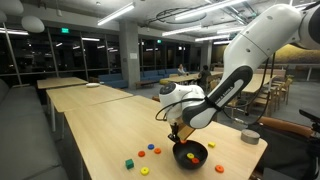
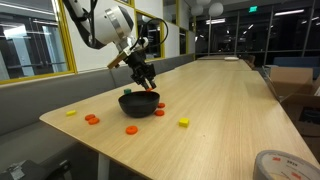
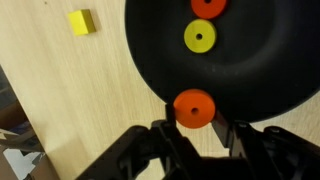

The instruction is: Put some of the discs on the table in the bowl

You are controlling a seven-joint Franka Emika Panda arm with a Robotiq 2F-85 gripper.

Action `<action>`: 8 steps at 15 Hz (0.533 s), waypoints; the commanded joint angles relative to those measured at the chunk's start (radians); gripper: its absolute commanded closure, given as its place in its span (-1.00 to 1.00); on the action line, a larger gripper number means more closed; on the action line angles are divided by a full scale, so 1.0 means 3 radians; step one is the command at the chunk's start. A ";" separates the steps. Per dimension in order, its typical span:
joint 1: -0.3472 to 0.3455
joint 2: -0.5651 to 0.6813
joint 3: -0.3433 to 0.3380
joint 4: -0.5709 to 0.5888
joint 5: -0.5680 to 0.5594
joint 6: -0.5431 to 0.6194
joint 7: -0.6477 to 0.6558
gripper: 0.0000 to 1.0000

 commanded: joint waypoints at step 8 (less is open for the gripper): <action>-0.0247 -0.0217 0.0416 -0.0136 0.0405 0.0036 -0.0219 -1.00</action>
